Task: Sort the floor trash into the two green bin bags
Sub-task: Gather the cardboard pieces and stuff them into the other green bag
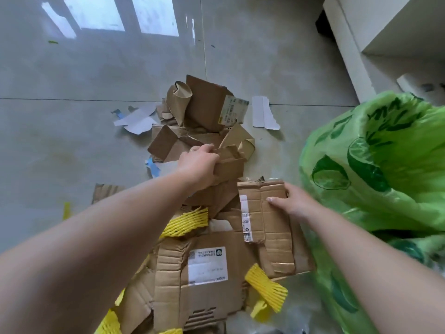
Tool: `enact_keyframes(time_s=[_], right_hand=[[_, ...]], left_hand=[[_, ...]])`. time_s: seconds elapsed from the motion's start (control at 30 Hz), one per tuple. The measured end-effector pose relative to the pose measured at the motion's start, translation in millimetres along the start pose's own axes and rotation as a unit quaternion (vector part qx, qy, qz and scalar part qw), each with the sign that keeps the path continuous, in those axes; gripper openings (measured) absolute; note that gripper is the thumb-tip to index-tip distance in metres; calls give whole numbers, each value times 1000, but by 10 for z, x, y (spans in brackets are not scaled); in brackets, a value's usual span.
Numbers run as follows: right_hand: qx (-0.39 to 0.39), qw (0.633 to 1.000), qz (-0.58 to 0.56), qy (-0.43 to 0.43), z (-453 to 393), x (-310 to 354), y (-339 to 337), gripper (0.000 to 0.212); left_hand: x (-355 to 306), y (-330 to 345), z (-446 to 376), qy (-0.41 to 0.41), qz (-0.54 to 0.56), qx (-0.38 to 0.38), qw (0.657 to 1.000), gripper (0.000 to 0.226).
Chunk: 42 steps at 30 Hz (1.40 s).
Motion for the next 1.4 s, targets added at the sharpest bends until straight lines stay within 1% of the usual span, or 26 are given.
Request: enact_keyframes(time_s=[0.07,0.17,0.27,0.37,0.43,0.47,0.53,0.57,0.6,0.63,0.7,0.73,0.77,0.83,0.9,0.97,1.03,1.1,1.2,1.33,1.4], right_hand=[[-7,1000,12,-17,-61,-20,41,37],[-17,999,16,-27,-88,-49,76,35],[-37,999,-3,-23,-83,-83,91,33],[-48,998,-26,-23,-20,-57,116,34],[-62,997,-32,-29,43,4,83,34],[-74,996,-38,-34,75,45,45,34],[-109,991,-55,-51,148,149,-70,32],[-131,987,-75,-60,190,209,-132,32],[-153,980,-106,-64,220,263,-194,31],[-173,972,-147,-66,252,326,-248,32],[-200,944,-258,-57,280,428,-318,33],[-198,923,-326,-48,271,471,-325,33],[-185,900,-393,-35,253,513,-306,32],[-139,860,-491,-1,193,571,-195,30],[-93,836,-540,33,152,599,-13,19],[-50,819,-568,63,126,610,215,14],[-15,808,-582,93,114,597,437,17],[7,797,-592,119,93,579,625,25],[6,791,-597,132,34,583,792,40],[11,789,-600,135,-65,574,842,41],[19,787,-601,137,-100,561,864,40]], left_hand=[[-9,34,-14,6,4,-38,999,38],[17,12,-34,9,50,-83,995,38],[27,-75,-35,-7,116,-121,986,37],[72,-200,45,-38,205,-144,967,29],[169,-296,115,-69,268,-157,948,31],[242,-344,146,-85,295,-161,938,37],[406,-454,215,-117,344,-174,915,58],[495,-506,253,-133,367,-182,902,68],[578,-548,295,-149,394,-187,888,72],[657,-574,330,-162,426,-186,870,68],[789,-577,407,-182,492,-162,836,43],[839,-563,445,-192,517,-148,821,35],[881,-542,478,-198,535,-135,810,33],[934,-480,523,-204,548,-112,803,39],[954,-405,530,-202,551,-94,804,43],[964,-339,520,-206,548,-95,805,40],[995,-263,485,-222,531,-103,811,33],[1003,-195,465,-239,515,-102,817,28],[1003,-89,440,-243,519,-96,814,34],[1009,-31,429,-251,525,-113,805,34],[1005,-28,432,-244,545,-103,796,35]])
Point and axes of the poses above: each hand's wrist, its own z-axis away from the middle knuckle, its own y-axis out of the palm, x = y × z, the point moved 2 cm from there along -z, towards the middle knuckle
